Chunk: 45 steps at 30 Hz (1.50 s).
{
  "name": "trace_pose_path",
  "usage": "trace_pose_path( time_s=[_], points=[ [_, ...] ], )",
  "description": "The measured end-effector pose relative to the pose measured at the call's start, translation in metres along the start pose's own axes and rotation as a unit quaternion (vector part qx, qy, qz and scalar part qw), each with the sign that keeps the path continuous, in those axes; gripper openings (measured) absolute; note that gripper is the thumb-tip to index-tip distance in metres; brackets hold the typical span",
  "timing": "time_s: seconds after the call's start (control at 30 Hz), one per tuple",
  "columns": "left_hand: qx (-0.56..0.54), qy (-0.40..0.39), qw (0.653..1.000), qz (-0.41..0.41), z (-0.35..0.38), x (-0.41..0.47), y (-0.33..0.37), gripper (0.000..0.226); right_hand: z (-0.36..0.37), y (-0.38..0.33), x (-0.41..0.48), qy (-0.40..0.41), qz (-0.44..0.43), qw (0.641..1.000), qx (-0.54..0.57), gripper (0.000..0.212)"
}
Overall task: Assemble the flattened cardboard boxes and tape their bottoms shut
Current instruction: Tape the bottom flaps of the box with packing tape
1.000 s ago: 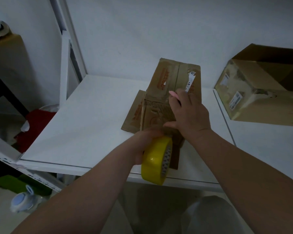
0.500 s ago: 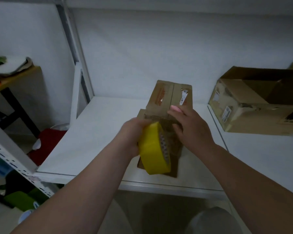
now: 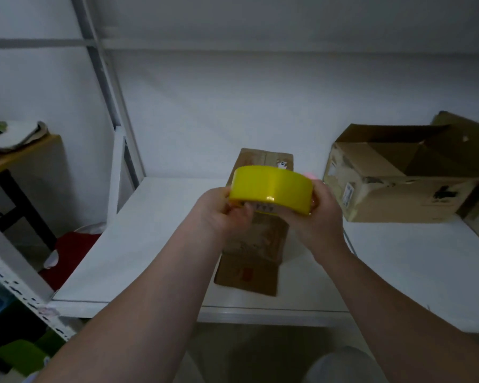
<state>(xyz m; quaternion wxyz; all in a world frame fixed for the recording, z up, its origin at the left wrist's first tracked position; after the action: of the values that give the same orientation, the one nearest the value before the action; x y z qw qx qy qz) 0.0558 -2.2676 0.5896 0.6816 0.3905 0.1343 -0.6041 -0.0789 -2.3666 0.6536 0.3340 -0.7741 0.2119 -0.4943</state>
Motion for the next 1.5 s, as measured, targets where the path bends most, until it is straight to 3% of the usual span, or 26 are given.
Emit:
trace_pose_path(
  time_s=[0.1, 0.23, 0.33, 0.43, 0.6, 0.8, 1.0, 1.1, 1.5],
  points=[
    [0.094, 0.025, 0.995, -0.004, -0.006, 0.002, -0.002, 0.020, -0.007, 0.004, 0.005, 0.019, 0.049, 0.998, 0.024, 0.029],
    [0.185, 0.059, 0.980, 0.034, -0.008, 0.000, 0.005, 0.037, -0.010, 0.007, 0.007, 0.038, 0.087, 0.995, 0.032, 0.014],
    [0.238, 0.067, 0.966, 0.072, -0.005, 0.001, 0.014, 0.048, -0.011, 0.009, 0.009, 0.047, 0.104, 0.993, 0.015, 0.014],
    [0.265, 0.085, 0.952, 0.131, 0.001, -0.005, 0.028, 0.027, -0.010, 0.011, 0.011, 0.054, 0.117, 0.992, -0.001, 0.015],
    [0.392, 0.101, 0.885, 0.230, 0.014, -0.014, 0.049, 0.031, -0.009, 0.010, 0.016, 0.059, 0.128, 0.990, -0.010, 0.022],
    [0.421, 0.143, 0.837, 0.319, 0.023, -0.025, 0.074, 0.032, -0.005, -0.002, 0.035, 0.035, 0.088, 0.991, -0.090, 0.024],
    [0.334, 0.212, 0.861, 0.320, -0.018, -0.030, 0.112, 0.024, -0.017, -0.006, 0.060, -0.031, 0.046, 0.959, -0.277, 0.054],
    [0.332, 0.214, 0.869, 0.300, -0.032, -0.021, 0.105, 0.025, -0.011, -0.013, 0.062, -0.044, 0.027, 0.953, -0.298, 0.047],
    [0.369, 0.246, 0.847, 0.293, -0.072, 0.024, 0.110, 0.061, 0.032, -0.047, 0.066, -0.105, -0.113, 0.894, -0.420, 0.058]
  ],
)
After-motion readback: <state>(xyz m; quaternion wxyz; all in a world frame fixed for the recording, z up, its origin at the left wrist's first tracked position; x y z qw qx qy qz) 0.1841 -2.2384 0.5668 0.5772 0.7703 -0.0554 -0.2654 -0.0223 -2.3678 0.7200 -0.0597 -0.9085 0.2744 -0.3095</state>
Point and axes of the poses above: each hand's wrist, its own x-axis towards the middle knuckle, its own z-axis out of the palm, y = z × x, the point moved 10 cm from there along x, towards the middle knuckle, and after that the axes turned 10 degrees about -z, right-handed, at the moved point
